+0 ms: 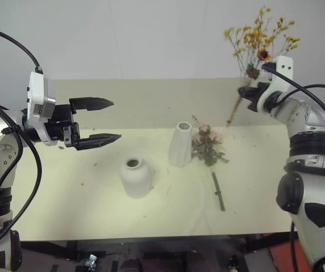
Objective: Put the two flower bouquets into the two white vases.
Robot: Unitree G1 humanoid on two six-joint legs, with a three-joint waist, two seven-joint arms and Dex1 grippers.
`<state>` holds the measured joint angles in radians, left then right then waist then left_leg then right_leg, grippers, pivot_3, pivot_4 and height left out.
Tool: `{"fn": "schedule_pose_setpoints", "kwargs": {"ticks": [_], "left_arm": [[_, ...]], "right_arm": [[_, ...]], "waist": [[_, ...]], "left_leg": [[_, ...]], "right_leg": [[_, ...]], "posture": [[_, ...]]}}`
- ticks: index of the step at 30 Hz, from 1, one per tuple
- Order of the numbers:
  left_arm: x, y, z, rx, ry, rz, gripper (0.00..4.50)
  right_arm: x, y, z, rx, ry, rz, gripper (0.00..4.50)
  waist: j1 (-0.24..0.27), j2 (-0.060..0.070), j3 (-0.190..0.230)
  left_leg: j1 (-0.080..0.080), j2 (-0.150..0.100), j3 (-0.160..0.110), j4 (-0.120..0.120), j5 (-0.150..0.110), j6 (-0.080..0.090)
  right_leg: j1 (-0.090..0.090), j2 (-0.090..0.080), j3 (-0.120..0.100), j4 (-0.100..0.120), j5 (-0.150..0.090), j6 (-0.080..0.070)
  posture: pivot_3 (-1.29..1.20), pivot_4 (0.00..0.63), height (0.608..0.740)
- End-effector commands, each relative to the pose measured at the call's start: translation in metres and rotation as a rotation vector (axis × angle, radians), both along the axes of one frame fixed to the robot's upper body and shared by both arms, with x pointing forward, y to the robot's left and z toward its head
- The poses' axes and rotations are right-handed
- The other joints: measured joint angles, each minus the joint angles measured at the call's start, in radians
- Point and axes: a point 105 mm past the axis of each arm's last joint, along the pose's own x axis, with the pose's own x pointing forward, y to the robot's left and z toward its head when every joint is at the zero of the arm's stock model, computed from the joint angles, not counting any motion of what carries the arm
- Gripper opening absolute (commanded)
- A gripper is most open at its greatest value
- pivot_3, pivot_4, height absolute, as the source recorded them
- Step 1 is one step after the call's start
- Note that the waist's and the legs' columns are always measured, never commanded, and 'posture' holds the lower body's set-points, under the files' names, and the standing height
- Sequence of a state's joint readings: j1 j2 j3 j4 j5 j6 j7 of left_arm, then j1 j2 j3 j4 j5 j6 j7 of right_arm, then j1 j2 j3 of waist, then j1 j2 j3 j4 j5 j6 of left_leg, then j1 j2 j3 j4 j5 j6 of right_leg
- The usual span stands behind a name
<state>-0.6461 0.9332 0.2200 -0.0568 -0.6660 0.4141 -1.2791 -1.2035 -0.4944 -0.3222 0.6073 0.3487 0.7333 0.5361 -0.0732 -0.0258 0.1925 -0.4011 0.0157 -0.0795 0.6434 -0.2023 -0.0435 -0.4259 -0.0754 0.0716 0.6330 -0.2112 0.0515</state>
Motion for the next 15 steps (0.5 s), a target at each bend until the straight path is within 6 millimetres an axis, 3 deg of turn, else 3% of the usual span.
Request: {"fn": "schedule_pose_setpoints", "kwargs": {"ticks": [1, 5, 15], "left_arm": [[-0.007, 0.005, 0.011, 0.001, -0.045, 0.015, 4.5], [-0.01, 0.005, 0.01, 0.001, -0.044, 0.024, 4.5], [-0.015, 0.006, 0.008, -0.007, -0.038, 0.048, 4.5]], "right_arm": [[-0.029, 0.028, 0.046, 0.058, -0.175, 0.178, 0.04], [-0.056, 0.06, 0.06, 0.053, -0.267, 0.363, 0.04], [-0.07, 0.079, 0.046, -0.048, -0.281, 0.476, 0.04]], "waist": [[0.001, 0.0, 0.0], [0.002, 0.0, 0.0], [0.003, 0.0, 0.0]], "left_leg": [[0.0, 0.0, 0.0, 0.0, 0.0, 0.0], [0.0, 0.0, 0.0, 0.0, 0.0, 0.0], [0.001, 0.001, 0.0, 0.0, 0.0, 0.0]], "right_leg": [[0.0, 0.0, 0.0, 0.0, 0.0, 0.0], [0.0, 0.0, 0.0, 0.0, 0.0, 0.0], [0.0, 0.0, 0.0, 0.001, 0.0, 0.0]], "posture": [[0.0, 0.15, 0.74], [0.0, 0.15, 0.74], [0.0, 0.15, 0.74]]}}
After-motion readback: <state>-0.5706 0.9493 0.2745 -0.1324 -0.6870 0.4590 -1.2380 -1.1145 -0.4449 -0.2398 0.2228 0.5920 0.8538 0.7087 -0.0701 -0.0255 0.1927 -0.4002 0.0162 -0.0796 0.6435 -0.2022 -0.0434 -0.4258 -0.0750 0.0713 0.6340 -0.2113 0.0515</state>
